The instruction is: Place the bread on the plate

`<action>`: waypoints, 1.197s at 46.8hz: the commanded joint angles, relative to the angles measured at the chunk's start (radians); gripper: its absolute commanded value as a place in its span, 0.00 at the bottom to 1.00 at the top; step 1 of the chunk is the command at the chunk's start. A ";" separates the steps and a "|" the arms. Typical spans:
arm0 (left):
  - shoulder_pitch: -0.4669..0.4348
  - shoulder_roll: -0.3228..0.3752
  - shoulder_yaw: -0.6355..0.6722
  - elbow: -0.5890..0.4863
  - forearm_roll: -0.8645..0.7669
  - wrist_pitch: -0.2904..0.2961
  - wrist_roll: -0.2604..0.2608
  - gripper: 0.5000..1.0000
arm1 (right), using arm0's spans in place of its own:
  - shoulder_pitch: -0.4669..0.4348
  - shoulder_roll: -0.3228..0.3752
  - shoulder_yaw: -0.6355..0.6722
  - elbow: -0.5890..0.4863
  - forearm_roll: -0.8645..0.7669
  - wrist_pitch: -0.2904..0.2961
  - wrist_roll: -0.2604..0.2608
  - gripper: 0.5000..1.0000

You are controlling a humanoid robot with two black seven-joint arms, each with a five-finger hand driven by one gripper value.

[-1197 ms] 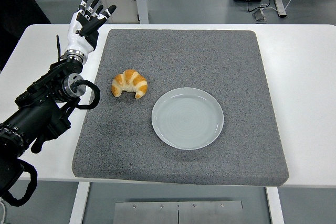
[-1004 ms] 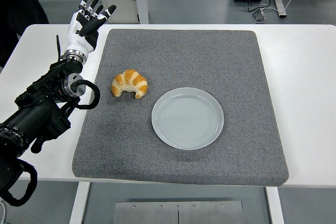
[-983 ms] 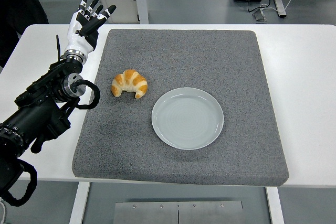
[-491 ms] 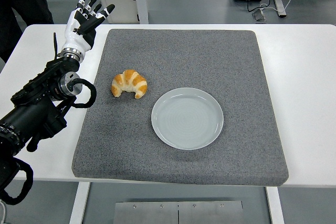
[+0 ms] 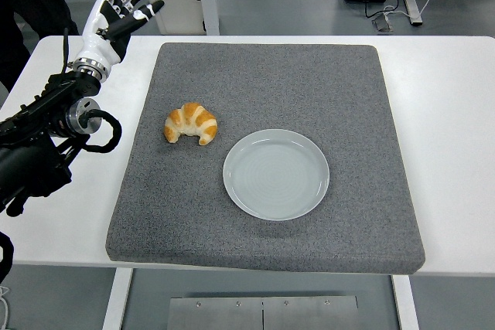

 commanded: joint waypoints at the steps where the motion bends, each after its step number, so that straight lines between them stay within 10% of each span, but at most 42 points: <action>1: -0.009 0.054 0.056 -0.039 0.024 0.030 0.000 0.94 | 0.001 0.000 0.000 0.000 0.001 0.000 0.000 1.00; 56: -0.225 0.368 0.472 -0.472 0.613 0.044 0.049 0.94 | 0.001 0.000 0.001 0.000 0.000 0.000 0.000 1.00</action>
